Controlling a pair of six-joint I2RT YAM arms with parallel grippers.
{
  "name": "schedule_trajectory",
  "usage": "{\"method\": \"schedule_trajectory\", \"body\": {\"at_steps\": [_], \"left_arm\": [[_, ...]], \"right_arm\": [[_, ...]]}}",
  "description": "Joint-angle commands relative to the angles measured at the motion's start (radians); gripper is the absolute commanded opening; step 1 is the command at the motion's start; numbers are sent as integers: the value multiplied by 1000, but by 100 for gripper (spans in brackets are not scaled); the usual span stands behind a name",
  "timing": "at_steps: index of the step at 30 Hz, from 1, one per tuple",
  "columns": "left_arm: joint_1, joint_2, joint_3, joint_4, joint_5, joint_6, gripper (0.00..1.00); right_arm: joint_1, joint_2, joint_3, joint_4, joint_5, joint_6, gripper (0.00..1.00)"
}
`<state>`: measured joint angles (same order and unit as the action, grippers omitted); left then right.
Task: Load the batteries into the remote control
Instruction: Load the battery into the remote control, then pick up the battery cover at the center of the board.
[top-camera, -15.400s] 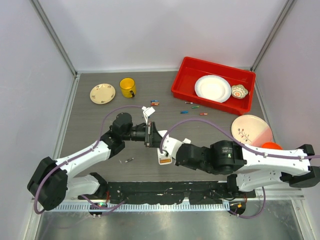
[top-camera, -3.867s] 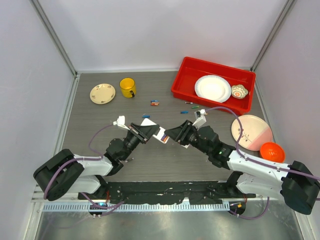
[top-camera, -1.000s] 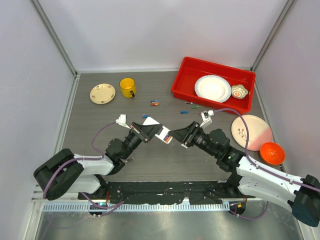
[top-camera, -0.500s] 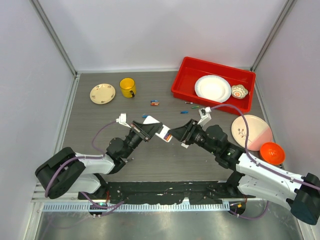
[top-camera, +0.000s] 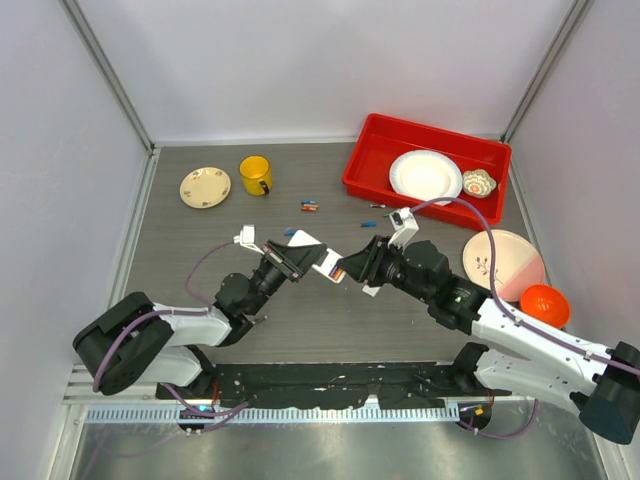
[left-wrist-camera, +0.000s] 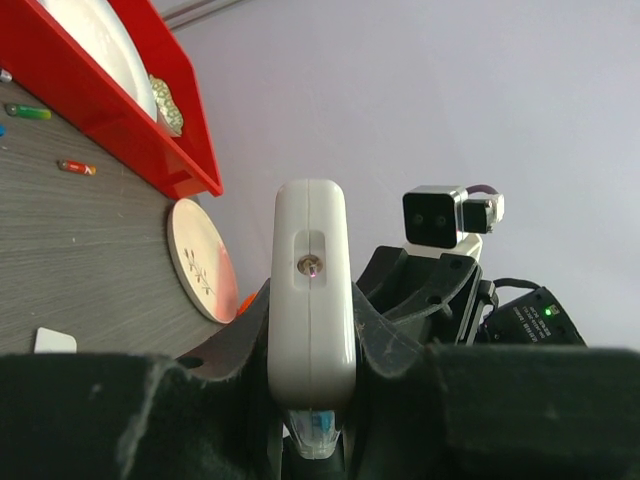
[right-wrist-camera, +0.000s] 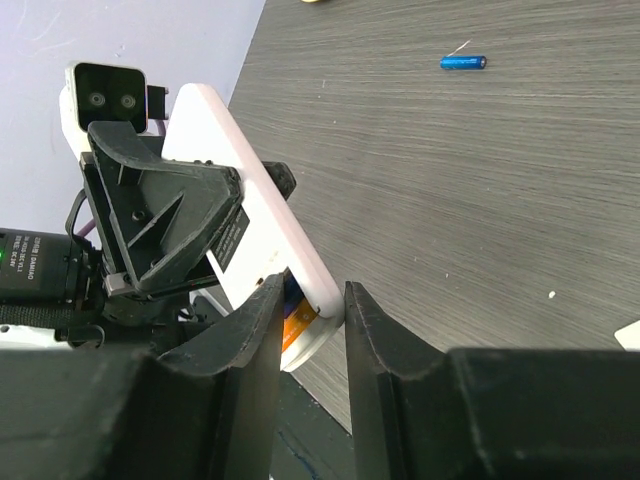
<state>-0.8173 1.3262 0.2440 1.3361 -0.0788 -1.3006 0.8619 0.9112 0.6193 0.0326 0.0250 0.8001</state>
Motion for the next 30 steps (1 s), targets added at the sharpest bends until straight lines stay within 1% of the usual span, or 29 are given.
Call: {"method": "schedule_trajectory", "body": {"at_steps": [1,2,4,5,8,10,11,12,14,16,17,18,19,20,21,22,23,24,25,26,27,30], "left_arm": [[-22,11,35,210,65,24,0],[-22,10,32,210,63,29,0],[-22,8,18,210,56,32,0],[-22,5,14,210,53,35,0],[-20,-2,0,210,44,41,0],[-22,-8,-8,210,39,41,0],[-22,-10,-11,210,39,43,0],[-20,-13,-17,210,37,43,0],[-20,-25,-23,210,36,44,0],[-20,-45,-37,210,39,46,0],[-19,-50,-44,210,50,46,0],[-17,-58,-58,209,59,43,0],[-4,-73,-63,206,71,22,0],[7,-82,-67,183,103,2,0],[23,-91,-68,158,172,-21,0],[68,-103,-61,118,235,-85,0],[95,-134,-48,-26,297,-110,0],[121,-149,3,-131,452,-120,0],[159,-163,35,-345,518,-109,0],[171,-182,73,-409,571,-57,0],[176,-191,74,-434,636,-39,0],[184,-220,42,-370,688,-54,0]], "right_arm": [[42,-28,27,87,-80,2,11],[39,-43,23,95,-77,16,26],[37,-66,14,119,-57,46,39],[34,-89,13,119,-45,54,50],[28,-126,25,95,-28,53,61],[23,-138,43,64,13,38,66],[22,-146,51,50,19,31,70],[19,-161,57,18,33,22,71],[14,-184,72,-25,111,-10,71],[6,-202,95,-152,197,-33,71],[5,-196,111,-211,314,-50,71],[3,-169,123,-318,363,-59,70],[2,-154,140,-357,409,-74,70],[2,-132,143,-391,476,-90,68],[2,-111,149,-451,512,-105,66],[2,-68,151,-471,539,-116,65],[3,-49,148,-477,549,-136,63],[2,-34,142,-473,529,-194,62],[2,7,138,-471,515,-215,61],[2,29,143,-485,495,-237,62],[2,57,151,-491,466,-269,62],[2,153,155,-493,394,-303,66]]}}
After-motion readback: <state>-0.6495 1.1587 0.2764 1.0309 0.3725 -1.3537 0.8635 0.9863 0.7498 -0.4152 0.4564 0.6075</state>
